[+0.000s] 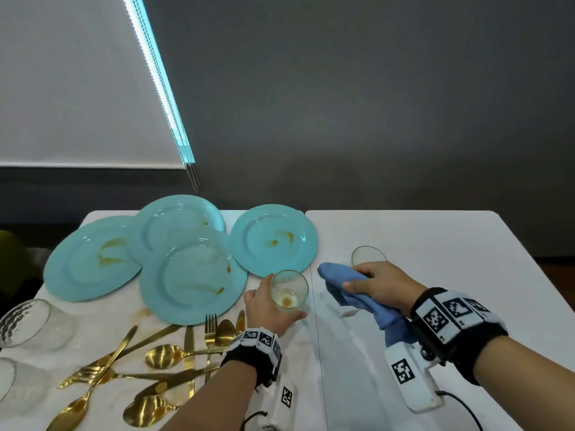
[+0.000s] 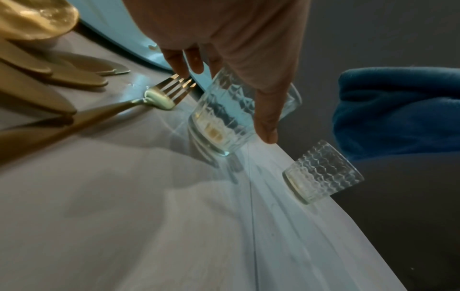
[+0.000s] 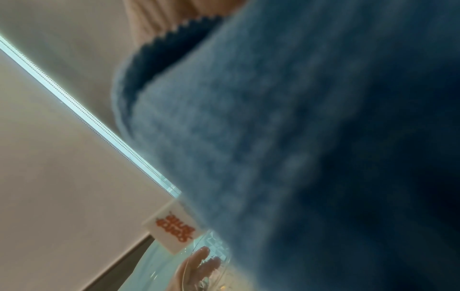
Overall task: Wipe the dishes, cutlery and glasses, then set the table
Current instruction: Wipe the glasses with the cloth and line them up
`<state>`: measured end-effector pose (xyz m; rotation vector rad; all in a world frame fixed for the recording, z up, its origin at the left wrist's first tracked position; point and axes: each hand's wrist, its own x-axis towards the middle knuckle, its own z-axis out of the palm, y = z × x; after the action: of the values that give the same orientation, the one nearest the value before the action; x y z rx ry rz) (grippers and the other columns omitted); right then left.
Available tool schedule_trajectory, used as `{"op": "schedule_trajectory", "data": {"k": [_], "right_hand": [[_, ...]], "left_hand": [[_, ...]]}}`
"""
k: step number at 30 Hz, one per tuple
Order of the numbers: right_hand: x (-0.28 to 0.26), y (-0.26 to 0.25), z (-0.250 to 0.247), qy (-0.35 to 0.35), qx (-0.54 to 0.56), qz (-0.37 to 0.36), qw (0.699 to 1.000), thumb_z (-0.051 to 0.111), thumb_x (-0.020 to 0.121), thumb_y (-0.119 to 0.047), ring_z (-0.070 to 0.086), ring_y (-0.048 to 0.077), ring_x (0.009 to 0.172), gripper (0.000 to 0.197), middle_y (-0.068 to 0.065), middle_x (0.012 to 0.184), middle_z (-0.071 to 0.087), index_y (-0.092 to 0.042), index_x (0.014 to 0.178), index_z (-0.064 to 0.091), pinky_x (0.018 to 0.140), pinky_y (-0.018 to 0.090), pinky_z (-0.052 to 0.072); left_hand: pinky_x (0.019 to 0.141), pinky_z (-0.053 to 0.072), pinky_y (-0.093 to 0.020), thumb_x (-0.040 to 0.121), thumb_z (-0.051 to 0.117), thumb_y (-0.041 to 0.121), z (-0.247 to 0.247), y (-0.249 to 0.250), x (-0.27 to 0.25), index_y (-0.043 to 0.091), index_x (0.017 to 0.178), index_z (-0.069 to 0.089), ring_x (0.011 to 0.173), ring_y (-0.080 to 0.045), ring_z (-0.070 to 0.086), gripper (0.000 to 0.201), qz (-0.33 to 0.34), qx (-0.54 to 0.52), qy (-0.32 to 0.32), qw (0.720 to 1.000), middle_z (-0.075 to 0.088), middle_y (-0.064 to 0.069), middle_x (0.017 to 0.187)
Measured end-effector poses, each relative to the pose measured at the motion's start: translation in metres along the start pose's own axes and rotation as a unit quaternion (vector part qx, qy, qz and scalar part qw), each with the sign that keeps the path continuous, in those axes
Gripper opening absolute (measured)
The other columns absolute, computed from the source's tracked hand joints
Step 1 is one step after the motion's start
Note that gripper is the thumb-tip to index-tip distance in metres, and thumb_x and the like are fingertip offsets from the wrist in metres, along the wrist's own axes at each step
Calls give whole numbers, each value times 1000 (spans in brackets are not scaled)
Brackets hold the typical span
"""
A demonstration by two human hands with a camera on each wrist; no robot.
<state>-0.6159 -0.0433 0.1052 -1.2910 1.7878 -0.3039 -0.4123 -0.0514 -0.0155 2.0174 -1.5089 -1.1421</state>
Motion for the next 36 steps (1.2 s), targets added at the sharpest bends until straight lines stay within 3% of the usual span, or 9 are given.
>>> {"op": "schedule_trajectory", "data": {"k": [8,12,16,22,25,27,30,32,36], "right_hand": [[10,0,9,-3,9,-35,999,66,83,-20,61,16,83,18,5,96,70,-15,100,70,76,27,49],[5,0,11,32,-23,-153,987,67,82,-16,63,13,89,25,-4,94,70,-23,105,71,81,21,50],[-3,6,24,-56,-315,-299,899,55,86,-12,59,26,92,18,3,95,69,-16,94,70,74,35,48],[-25,4,47,-88,-333,-174,922,43,92,-9,59,24,98,25,11,108,63,-6,105,64,68,22,36],[-48,1,56,-88,-98,-89,987,43,94,-5,55,13,69,23,4,80,58,-15,77,55,55,15,41],[-68,1,65,-84,77,-50,992,43,95,-2,55,5,60,26,-3,72,57,-18,77,54,54,13,47],[-96,-13,92,-117,-81,-98,985,49,94,-8,52,8,69,15,-6,76,56,-14,88,61,62,11,41],[-112,-22,113,-130,-251,-130,950,47,94,-10,53,21,89,24,9,99,63,-4,111,62,75,22,41],[-147,-39,163,-104,-355,-135,919,41,96,-8,51,30,116,33,14,127,55,-5,126,54,93,33,39]], "left_hand": [[100,38,-27,54,86,33,9,2,6,22,132,45,119,-22,36,88,47,2,19,999,48,-2,117],[94,40,-30,43,75,45,9,16,-7,22,121,49,107,-20,41,85,108,41,-20,993,48,6,106],[78,52,-30,42,77,37,9,32,-23,26,104,51,88,-13,57,67,186,8,-68,980,57,9,95],[78,43,-27,49,82,17,4,59,-63,8,113,53,89,-20,54,71,373,94,-107,917,59,-6,99],[72,44,-29,45,85,22,-4,49,-77,9,106,53,79,-22,55,69,430,113,-68,893,60,-5,90],[71,46,-33,44,85,23,-17,41,-86,10,104,51,77,-24,58,70,474,128,-55,870,62,-7,87],[77,51,-35,49,83,20,-52,30,-101,8,115,51,89,-27,59,74,464,209,-148,848,61,-9,101],[82,49,-30,54,83,19,-73,17,-112,14,126,45,100,-22,55,81,398,225,-224,860,57,-6,114],[80,44,-27,56,84,20,-103,-12,-137,15,125,45,102,-20,54,80,407,244,-227,851,56,-4,114]]}}
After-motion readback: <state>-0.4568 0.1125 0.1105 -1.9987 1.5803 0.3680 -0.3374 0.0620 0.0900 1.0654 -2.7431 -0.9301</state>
